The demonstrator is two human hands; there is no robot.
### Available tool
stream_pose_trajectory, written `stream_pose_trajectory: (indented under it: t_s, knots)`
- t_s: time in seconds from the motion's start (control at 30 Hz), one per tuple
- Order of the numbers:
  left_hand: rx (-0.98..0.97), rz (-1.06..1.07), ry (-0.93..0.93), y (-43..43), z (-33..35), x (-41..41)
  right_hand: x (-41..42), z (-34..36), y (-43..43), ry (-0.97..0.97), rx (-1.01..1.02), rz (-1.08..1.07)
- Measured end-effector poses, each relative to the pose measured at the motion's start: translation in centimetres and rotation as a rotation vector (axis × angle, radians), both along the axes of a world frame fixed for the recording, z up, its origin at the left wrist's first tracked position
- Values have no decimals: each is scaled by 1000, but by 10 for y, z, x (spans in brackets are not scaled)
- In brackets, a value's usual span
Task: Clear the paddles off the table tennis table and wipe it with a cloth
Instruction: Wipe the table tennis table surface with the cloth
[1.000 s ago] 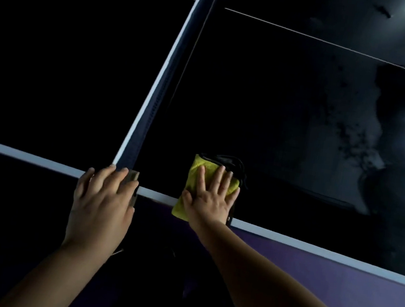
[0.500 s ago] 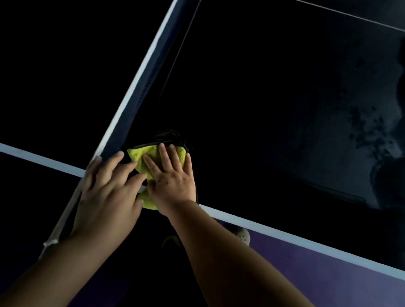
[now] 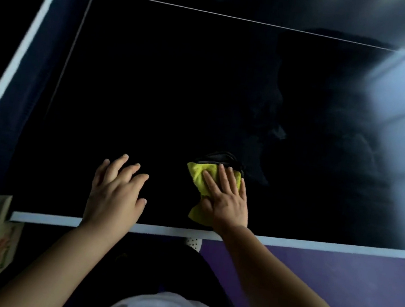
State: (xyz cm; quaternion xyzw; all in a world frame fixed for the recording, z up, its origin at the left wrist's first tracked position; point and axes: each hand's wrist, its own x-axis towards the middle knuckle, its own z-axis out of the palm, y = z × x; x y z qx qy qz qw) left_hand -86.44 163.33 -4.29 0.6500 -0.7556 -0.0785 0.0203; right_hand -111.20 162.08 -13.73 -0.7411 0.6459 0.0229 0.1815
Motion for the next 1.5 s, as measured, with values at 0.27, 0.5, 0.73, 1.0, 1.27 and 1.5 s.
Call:
stream_pose_trajectory:
  t_s: [0.27, 0.5, 0.73, 1.0, 1.27, 1.5]
  knots:
    - [-24, -37, -19, -8, -3, -15, -104, 19, -17, 68, 94, -371]
    - [3, 129, -50, -24, 8, 64, -51, 19, -44, 49, 136, -615]
    - [-19, 137, -128, -43, 21, 165, 113, 16, -66, 46, 139, -426]
    - [14, 148, -141, -49, 8, 251, 318, 11, -76, -1, 176, -55]
    - [38, 165, -140, -49, 4, 279, 415, 7, -75, 11, 128, 388]
    - [51, 97, -152, -65, 3, 238, 361, 4, -95, -72, 33, 468]
